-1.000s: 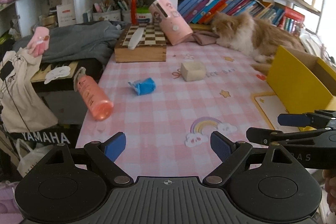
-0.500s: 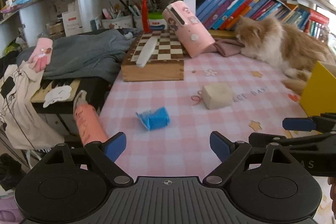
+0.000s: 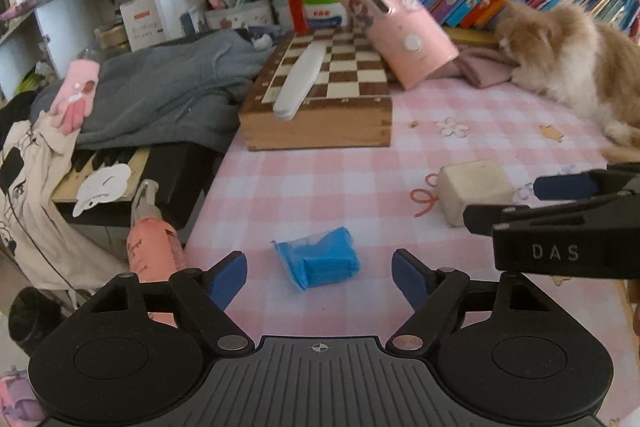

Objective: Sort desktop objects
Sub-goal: 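Grasp the blue bag with the left tool while the right tool grasps the white cube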

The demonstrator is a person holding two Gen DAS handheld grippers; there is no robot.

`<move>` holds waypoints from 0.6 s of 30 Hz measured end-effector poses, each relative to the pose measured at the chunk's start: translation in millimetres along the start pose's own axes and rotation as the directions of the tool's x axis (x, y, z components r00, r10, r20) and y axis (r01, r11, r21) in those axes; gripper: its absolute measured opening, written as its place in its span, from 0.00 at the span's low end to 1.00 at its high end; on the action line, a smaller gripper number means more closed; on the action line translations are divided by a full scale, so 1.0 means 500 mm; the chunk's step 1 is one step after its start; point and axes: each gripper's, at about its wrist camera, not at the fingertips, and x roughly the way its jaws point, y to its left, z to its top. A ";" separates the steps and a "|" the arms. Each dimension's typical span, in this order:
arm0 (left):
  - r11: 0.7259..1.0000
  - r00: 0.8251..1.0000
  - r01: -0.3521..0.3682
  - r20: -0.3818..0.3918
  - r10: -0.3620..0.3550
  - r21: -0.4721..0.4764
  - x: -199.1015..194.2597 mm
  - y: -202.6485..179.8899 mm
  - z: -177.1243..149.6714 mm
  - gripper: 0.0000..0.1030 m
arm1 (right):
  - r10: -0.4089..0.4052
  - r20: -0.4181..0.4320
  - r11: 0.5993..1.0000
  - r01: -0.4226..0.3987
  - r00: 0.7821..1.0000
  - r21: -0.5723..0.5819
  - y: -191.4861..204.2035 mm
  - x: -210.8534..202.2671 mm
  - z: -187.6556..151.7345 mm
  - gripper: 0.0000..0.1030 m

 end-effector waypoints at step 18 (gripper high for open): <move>0.998 0.998 -0.008 -0.065 0.005 -0.055 0.077 0.004 0.014 0.54 | 0.016 -0.050 0.999 -0.018 0.999 -0.046 -0.003 0.096 0.033 0.66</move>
